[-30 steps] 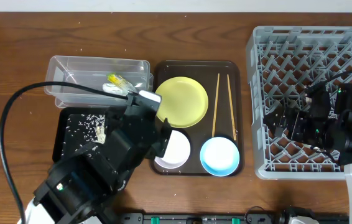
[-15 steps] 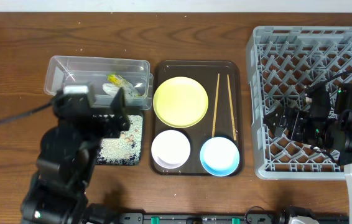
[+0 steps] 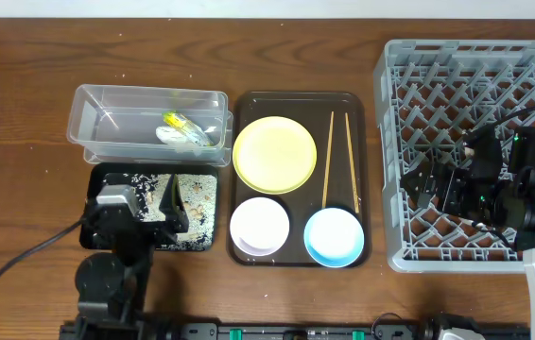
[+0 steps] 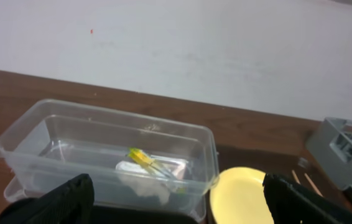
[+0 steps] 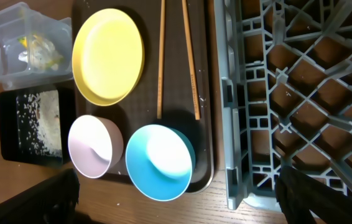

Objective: Sort waste into correct bins and load items into the dishwasher rack

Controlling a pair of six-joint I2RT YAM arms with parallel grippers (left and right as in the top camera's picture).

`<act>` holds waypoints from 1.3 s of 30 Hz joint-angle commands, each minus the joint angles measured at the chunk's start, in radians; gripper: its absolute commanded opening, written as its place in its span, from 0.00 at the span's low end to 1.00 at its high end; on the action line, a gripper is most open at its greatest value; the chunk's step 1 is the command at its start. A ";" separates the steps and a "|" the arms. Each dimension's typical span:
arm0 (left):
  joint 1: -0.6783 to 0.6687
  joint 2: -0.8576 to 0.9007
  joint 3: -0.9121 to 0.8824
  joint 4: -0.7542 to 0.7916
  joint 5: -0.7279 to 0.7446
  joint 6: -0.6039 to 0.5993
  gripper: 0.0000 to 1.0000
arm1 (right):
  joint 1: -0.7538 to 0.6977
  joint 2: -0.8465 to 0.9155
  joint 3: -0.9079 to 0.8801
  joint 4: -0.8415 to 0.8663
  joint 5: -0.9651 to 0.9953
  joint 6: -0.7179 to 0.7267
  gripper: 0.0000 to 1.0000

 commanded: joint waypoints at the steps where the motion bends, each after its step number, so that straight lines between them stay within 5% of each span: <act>1: 0.016 -0.069 -0.082 0.034 0.030 0.014 0.90 | 0.008 -0.001 0.004 0.000 0.003 -0.004 0.99; 17: 0.015 -0.239 -0.382 0.138 0.048 0.013 0.90 | 0.008 -0.001 0.004 0.000 0.003 -0.004 0.99; 39: 0.015 -0.237 -0.380 0.125 0.040 0.013 0.90 | 0.008 -0.001 0.004 0.038 0.003 -0.004 0.99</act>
